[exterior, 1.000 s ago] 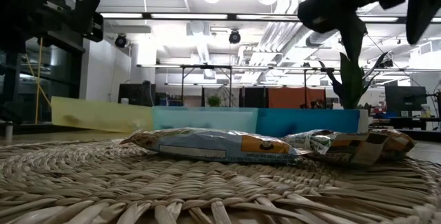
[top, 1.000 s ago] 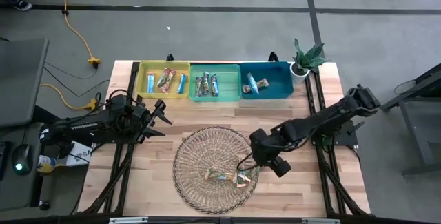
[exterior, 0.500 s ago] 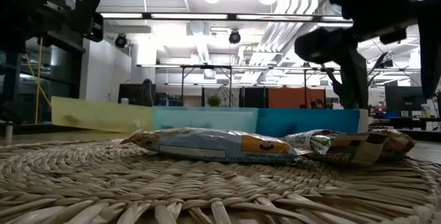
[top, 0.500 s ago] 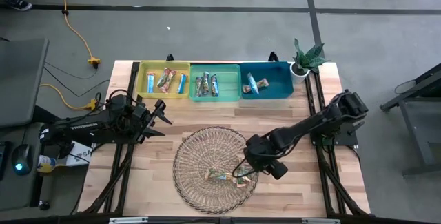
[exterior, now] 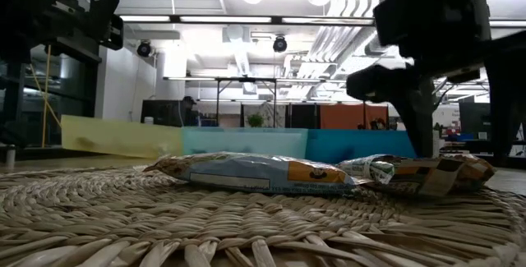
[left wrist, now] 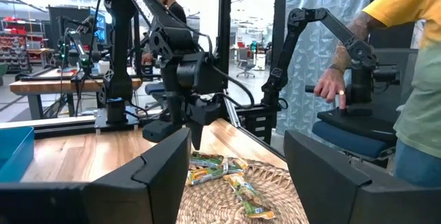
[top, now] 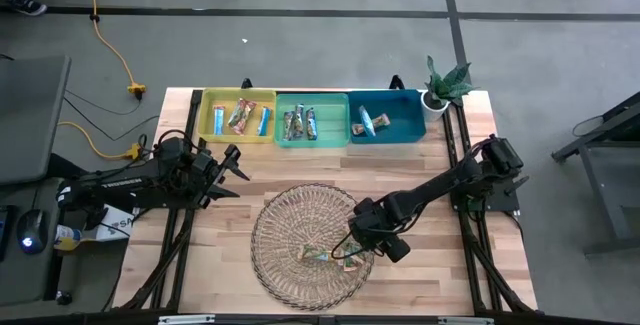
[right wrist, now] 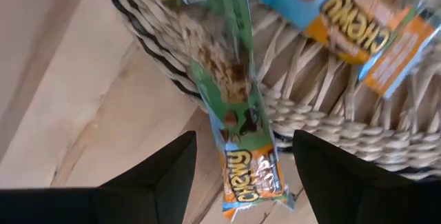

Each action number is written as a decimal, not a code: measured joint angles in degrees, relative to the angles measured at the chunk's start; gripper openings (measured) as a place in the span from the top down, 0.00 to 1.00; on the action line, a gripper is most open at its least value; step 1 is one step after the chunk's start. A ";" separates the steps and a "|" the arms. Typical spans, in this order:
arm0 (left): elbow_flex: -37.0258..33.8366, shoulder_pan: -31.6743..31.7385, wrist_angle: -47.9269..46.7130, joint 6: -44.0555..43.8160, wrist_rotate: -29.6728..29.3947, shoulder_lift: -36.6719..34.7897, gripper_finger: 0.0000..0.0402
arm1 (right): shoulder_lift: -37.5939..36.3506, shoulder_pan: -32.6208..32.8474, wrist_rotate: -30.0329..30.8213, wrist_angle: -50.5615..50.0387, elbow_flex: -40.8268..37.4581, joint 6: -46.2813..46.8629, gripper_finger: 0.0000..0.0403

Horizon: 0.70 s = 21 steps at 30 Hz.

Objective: Pick and place Granola Bars by type
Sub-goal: Put the yellow granola bar into the blue bin

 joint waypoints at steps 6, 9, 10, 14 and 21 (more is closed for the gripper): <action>0.00 -0.02 0.00 0.00 -0.02 -0.02 0.43 | 0.00 0.00 0.18 3.25 -3.30 3.73 0.44; 0.00 -0.01 0.02 0.02 0.00 -0.02 0.43 | -0.17 0.02 0.21 4.82 -4.55 5.32 0.44; 0.00 -0.01 0.00 0.01 0.00 0.00 0.43 | -0.19 0.02 0.32 5.01 -4.71 5.95 0.44; 0.00 -0.02 0.01 0.00 0.00 -0.02 0.43 | -0.20 0.02 0.80 5.14 -4.82 6.85 0.46; 0.00 -0.01 0.00 0.01 0.00 -0.02 0.43 | -0.17 0.00 1.03 5.51 -4.88 8.10 0.55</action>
